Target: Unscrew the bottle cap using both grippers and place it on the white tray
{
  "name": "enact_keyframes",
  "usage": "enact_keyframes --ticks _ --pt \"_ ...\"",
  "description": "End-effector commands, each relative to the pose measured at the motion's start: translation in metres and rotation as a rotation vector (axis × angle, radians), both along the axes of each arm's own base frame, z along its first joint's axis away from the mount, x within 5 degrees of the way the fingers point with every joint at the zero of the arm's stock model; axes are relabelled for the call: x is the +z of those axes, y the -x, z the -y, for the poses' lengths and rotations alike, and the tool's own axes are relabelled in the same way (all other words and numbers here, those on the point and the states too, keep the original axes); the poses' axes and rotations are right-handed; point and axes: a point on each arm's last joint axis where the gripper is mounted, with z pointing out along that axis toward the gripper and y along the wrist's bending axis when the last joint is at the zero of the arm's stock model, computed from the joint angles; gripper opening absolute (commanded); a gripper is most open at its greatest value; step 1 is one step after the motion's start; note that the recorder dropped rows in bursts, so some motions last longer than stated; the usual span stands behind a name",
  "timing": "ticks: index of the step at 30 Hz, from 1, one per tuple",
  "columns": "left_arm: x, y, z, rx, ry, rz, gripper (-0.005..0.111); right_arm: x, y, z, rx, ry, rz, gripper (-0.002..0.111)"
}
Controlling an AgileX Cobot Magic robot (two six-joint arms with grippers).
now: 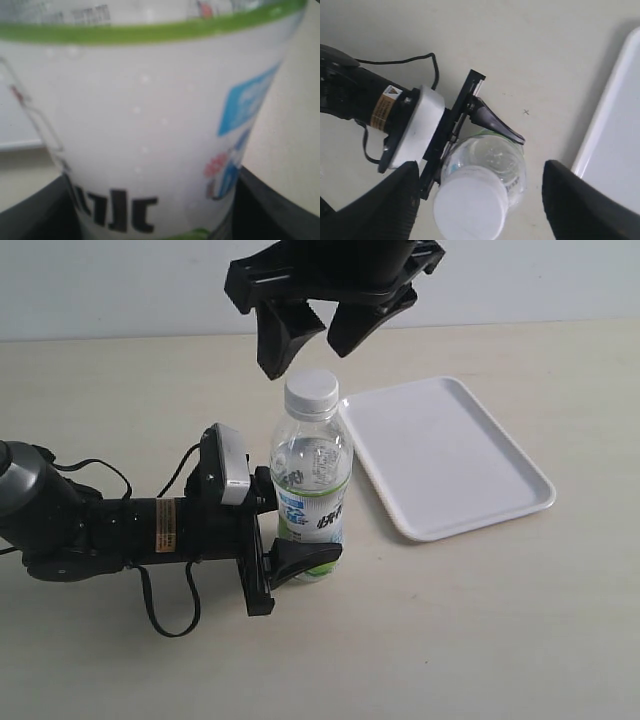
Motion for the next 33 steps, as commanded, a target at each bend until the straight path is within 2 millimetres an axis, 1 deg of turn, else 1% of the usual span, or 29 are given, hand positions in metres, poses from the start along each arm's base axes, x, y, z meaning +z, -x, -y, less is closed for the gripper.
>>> enact_keyframes --ticks 1,3,5,8,11,15,19,25,33 --pt "0.005 0.000 0.003 -0.018 0.022 0.019 0.001 0.018 0.009 0.002 0.010 -0.047 0.035 0.067" --pt "0.005 0.000 0.003 -0.018 0.022 0.019 0.001 0.025 0.014 0.007 0.009 -0.034 0.060 0.067" --pt "0.005 0.000 0.003 -0.018 0.022 0.019 0.001 0.028 0.023 0.013 0.011 -0.033 0.065 0.067" --pt "0.005 0.000 0.003 -0.018 0.022 0.019 0.001 0.025 0.036 0.020 0.017 -0.021 0.049 0.067" --pt "0.005 0.000 0.003 -0.018 0.022 0.019 0.001 0.023 0.038 0.021 0.016 -0.016 0.039 0.067" --pt "0.005 0.001 0.003 -0.028 0.020 0.020 0.001 0.014 0.033 0.018 0.016 -0.010 0.013 0.067" --pt "0.005 0.001 0.003 -0.028 0.020 0.020 0.001 -0.001 0.023 0.012 0.013 0.009 -0.024 0.067" --pt "0.005 0.001 0.003 -0.028 0.020 0.020 0.001 -0.004 0.011 0.005 0.015 0.008 -0.021 0.067" --pt "0.005 0.001 0.003 -0.025 0.021 0.020 0.001 -0.010 0.008 0.003 0.019 0.013 -0.034 0.067"
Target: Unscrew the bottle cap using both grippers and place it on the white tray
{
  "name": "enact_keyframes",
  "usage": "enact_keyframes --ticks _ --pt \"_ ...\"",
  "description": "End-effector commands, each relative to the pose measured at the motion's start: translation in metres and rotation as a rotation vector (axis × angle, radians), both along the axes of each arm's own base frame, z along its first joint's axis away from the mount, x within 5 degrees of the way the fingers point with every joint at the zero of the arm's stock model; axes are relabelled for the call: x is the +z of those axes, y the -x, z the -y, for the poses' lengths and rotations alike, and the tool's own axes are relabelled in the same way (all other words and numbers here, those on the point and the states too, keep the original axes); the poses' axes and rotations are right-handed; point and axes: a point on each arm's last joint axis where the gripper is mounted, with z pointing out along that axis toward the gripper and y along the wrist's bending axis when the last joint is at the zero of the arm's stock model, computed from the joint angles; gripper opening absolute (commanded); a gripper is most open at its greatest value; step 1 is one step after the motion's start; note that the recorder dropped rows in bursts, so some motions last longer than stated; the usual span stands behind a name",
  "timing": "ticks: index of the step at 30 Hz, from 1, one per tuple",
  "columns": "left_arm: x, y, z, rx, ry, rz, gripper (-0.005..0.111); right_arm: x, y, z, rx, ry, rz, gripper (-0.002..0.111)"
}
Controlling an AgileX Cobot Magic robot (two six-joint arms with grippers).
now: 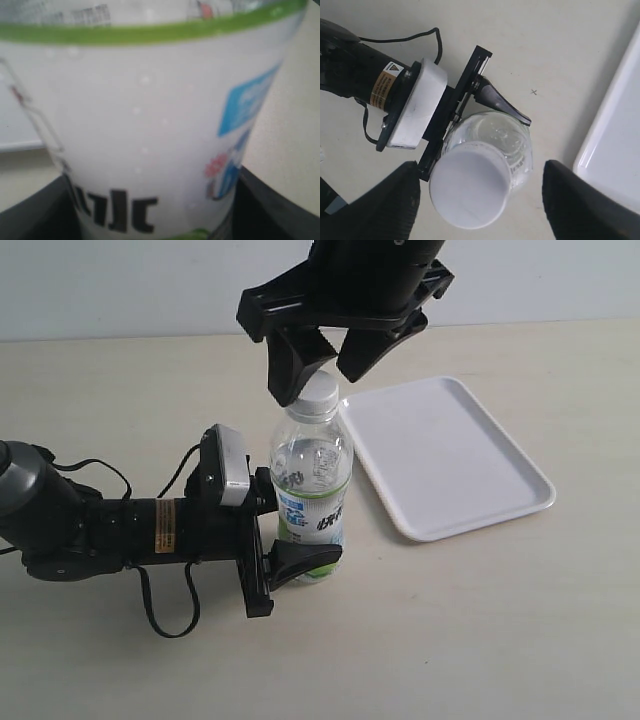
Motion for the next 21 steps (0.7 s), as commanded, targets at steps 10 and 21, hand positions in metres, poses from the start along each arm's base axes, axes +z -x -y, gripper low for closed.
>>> enact_keyframes --ticks 10,21 --pt "0.0051 -0.0002 0.0031 -0.014 0.023 0.019 0.001 0.0016 -0.0015 -0.0017 0.026 -0.006 0.016 0.059" --pt "0.0051 -0.0002 0.0031 -0.014 0.023 0.019 0.001 0.0016 -0.0015 -0.0017 0.048 -0.002 0.025 0.015"
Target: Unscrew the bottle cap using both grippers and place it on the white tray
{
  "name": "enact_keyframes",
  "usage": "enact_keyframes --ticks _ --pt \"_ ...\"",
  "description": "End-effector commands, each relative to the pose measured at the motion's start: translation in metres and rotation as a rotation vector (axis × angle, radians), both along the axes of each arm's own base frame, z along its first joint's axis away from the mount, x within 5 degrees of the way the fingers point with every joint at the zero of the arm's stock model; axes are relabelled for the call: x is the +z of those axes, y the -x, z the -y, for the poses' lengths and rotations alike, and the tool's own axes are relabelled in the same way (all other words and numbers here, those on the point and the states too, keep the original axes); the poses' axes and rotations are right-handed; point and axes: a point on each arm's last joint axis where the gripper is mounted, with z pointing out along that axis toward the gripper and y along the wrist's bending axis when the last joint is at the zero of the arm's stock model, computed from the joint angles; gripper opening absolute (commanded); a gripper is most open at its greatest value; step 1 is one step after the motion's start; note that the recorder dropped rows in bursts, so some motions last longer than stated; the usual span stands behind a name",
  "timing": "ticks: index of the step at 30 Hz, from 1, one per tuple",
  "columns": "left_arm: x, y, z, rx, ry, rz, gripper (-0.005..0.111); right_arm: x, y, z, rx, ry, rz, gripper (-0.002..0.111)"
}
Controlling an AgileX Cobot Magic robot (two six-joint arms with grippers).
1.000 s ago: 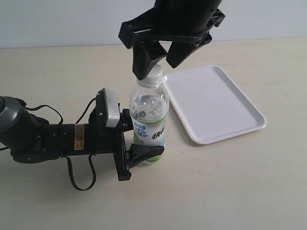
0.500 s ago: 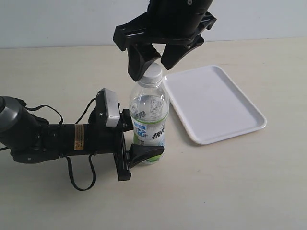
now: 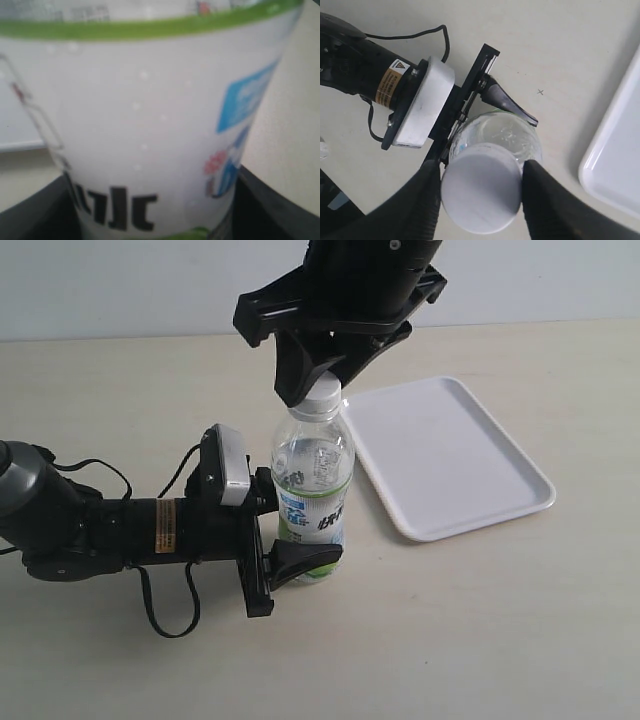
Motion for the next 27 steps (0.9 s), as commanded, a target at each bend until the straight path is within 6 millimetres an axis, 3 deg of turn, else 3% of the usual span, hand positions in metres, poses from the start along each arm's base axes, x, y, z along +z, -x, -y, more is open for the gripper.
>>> enact_keyframes --ticks 1,5,21,27 --pt "0.0051 -0.0002 0.0031 -0.014 0.023 0.019 0.001 0.0033 -0.0014 0.0001 0.032 0.007 0.034 0.012" --pt "0.0051 -0.0002 0.0031 -0.014 0.023 0.019 0.001 0.0033 -0.0014 0.0000 0.120 0.020 0.067 0.000" --pt "0.0051 0.0000 0.0031 -0.016 0.022 0.019 0.001 0.0029 -0.0022 0.0014 1.029 0.192 0.411 0.000" --pt "0.0050 0.0002 0.0032 -0.018 0.022 0.019 0.001 0.0020 -0.0046 0.0058 1.086 0.262 0.426 0.000"
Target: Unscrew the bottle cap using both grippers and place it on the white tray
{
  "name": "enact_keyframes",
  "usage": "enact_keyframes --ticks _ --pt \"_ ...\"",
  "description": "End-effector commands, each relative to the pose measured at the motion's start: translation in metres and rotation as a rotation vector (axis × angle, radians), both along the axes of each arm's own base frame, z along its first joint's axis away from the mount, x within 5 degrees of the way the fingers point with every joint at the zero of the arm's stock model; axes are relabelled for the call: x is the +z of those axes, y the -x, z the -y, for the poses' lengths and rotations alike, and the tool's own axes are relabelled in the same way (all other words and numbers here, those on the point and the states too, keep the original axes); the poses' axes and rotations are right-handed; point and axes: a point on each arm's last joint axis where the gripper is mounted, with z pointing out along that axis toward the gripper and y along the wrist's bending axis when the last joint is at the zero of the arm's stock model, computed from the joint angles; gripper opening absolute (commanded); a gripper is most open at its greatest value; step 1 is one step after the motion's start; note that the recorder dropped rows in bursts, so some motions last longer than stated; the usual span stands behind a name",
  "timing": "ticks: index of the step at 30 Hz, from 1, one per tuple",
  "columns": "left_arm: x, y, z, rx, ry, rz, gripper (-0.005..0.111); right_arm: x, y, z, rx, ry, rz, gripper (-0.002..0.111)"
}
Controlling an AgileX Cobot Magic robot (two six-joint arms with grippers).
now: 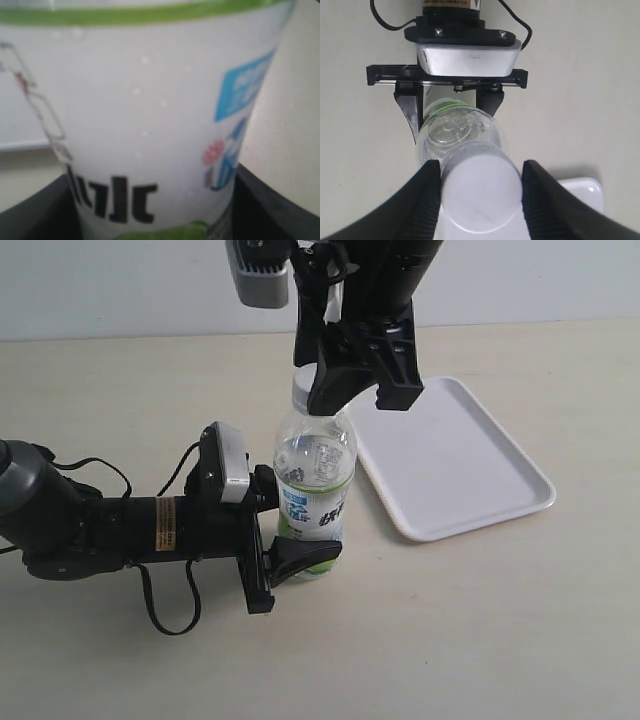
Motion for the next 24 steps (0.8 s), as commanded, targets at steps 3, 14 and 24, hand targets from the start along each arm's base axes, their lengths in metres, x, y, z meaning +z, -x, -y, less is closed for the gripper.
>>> enact_keyframes --ticks 3,14,24 --pt "0.0046 0.0013 0.0029 -0.024 0.019 0.019 0.001 0.0023 -0.0033 0.0030 0.014 0.028 0.049 0.000" --pt "0.0046 0.0013 0.0029 -0.024 0.019 0.019 0.001 0.0031 -0.0013 -0.0006 -0.020 -0.020 0.014 0.012" --pt "0.0047 0.0009 0.0029 -0.020 0.020 0.018 0.001 0.0032 -0.0012 -0.0008 -0.013 -0.021 0.015 0.057"
